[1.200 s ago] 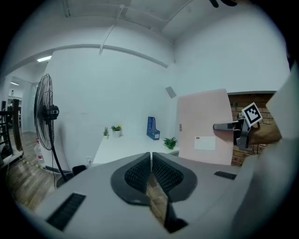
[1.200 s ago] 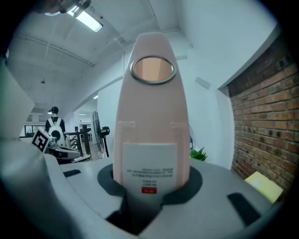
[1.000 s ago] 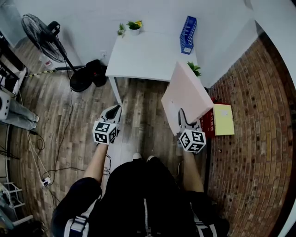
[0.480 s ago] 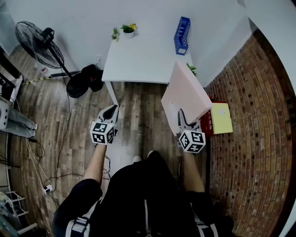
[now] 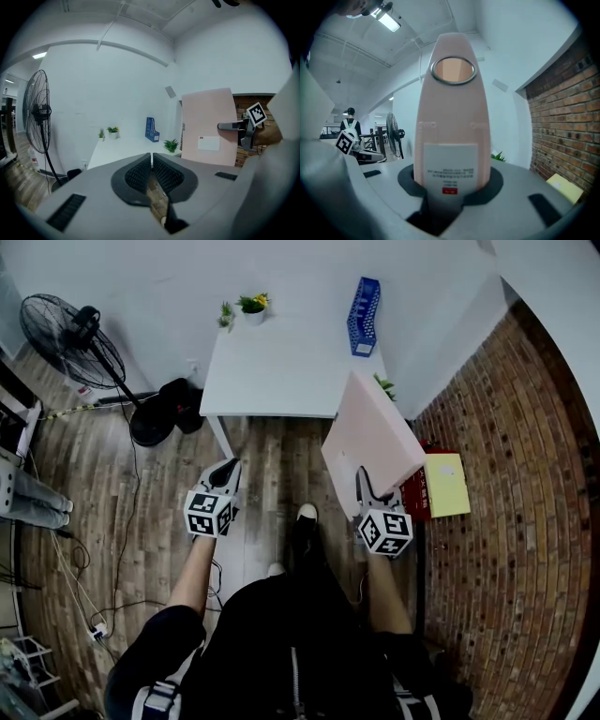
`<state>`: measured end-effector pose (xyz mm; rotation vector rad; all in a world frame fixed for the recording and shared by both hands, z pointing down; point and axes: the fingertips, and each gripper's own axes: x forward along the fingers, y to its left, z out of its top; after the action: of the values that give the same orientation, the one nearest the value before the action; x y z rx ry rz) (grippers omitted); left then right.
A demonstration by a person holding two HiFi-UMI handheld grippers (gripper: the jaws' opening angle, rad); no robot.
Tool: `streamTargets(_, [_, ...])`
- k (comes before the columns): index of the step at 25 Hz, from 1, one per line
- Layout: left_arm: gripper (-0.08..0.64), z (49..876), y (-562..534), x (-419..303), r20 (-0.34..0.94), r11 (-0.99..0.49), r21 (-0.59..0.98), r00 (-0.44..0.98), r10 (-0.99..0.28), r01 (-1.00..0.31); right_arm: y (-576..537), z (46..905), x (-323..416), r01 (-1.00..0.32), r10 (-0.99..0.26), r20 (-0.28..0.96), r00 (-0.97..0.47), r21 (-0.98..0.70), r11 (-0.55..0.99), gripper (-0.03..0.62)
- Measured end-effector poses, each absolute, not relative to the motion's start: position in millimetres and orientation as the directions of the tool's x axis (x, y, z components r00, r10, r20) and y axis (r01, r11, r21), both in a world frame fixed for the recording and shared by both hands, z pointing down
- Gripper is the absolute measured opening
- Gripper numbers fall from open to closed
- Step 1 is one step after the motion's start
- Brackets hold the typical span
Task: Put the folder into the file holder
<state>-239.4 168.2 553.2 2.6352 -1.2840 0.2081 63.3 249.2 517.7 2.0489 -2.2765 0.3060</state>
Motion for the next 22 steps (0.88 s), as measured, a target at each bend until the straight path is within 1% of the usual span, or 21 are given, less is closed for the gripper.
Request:
streamTargets(10, [0.034,556,101,-228,0.23,-0.582,0.119,0.593,-0.772,-0.804,174,522,75,-0.985,-0.974,0.181,-0.137,-0.126,0.115,0.158])
streamTargets(22, [0.034,549,-18,-188,0.26,-0.521,0.115,0.532,-0.806,-0.846,31,516,112,-0.97,-0.96,0.18,-0.216,-0.154,0.19,0.158])
